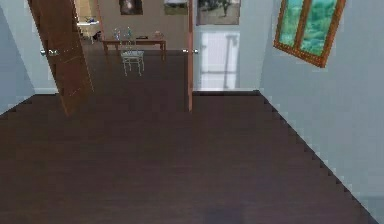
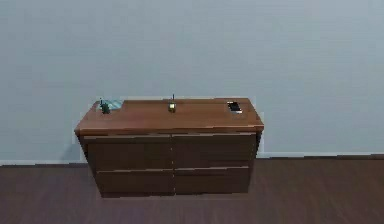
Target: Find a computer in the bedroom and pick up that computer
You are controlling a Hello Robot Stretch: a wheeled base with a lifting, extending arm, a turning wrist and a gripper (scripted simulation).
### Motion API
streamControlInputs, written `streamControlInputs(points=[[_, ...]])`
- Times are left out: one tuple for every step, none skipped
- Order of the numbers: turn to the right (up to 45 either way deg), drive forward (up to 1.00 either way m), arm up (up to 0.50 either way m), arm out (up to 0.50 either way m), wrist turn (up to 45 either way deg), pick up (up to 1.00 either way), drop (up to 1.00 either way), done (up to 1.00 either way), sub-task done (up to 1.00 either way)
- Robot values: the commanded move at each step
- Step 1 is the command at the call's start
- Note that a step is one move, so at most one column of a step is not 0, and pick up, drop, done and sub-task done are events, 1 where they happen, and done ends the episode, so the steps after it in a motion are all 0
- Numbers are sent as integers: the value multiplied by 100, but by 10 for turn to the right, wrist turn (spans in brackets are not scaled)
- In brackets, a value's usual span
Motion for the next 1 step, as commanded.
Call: streamControlInputs(points=[[-270,0,0,0,0,0,0,0,0]])
